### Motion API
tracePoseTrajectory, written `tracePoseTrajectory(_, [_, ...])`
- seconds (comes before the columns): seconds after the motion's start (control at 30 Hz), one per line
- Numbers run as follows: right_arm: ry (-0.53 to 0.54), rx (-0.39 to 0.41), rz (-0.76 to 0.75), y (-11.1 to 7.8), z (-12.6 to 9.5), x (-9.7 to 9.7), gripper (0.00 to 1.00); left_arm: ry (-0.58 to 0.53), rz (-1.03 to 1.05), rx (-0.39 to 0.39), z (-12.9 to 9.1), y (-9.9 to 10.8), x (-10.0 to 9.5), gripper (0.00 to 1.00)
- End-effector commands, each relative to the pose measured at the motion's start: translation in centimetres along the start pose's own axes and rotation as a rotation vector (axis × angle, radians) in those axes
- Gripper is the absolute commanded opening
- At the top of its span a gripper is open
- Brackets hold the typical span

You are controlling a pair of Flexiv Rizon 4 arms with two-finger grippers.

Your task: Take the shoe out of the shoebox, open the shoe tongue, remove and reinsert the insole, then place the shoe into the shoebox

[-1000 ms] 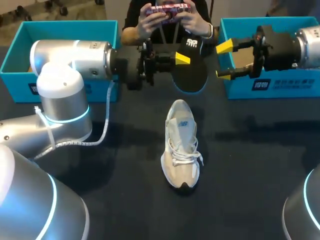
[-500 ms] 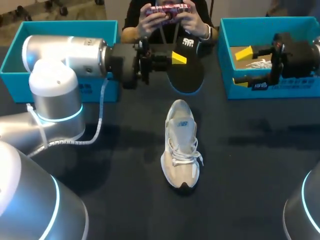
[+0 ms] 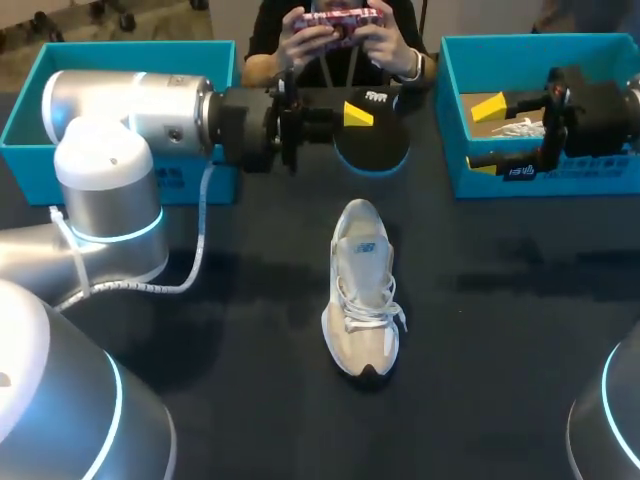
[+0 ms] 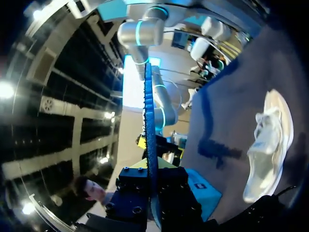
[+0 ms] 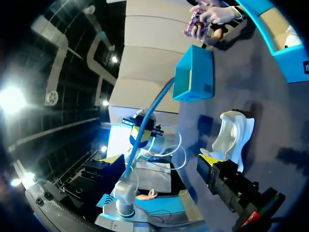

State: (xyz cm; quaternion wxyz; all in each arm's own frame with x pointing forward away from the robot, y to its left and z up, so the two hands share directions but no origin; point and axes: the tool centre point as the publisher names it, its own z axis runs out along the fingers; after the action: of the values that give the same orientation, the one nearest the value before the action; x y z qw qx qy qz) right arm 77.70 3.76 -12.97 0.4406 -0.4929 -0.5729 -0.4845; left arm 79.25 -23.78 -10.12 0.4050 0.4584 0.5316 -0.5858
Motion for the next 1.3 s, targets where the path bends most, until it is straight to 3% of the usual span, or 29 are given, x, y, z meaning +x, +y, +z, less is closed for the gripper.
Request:
tracePoseTrajectory(0.03, [0.0,-0.002,0.0,0.0,0.1,0.0,1.0,0.099,-0.709,-0.066,-0.8,-1.5,-1.2,0.0])
tracePoseTrajectory(0.13, [0.0,-0.002,0.0,0.0,0.1,0.0,1.0,0.126,-0.933,-0.1,-1.2,-1.7,-2.2,0.0])
tracePoseTrajectory(0.23, [0.0,-0.002,0.0,0.0,0.1,0.0,1.0,0.143,-1.202,-0.085,-1.3,-1.4,-2.3,0.0])
tracePoseTrajectory(0.37, [0.0,-0.002,0.0,0.0,0.1,0.0,1.0,0.115,-1.553,-0.023,-0.9,-0.8,-2.0,0.0])
tracePoseTrajectory(0.57, [0.0,-0.002,0.0,0.0,0.1,0.0,1.0,0.05,-1.817,0.06,0.1,-0.1,-1.4,0.0])
tracePoseTrajectory(1.3, [0.0,-0.002,0.0,0.0,0.1,0.0,1.0,0.049,-1.791,0.06,0.5,0.2,-1.0,0.0])
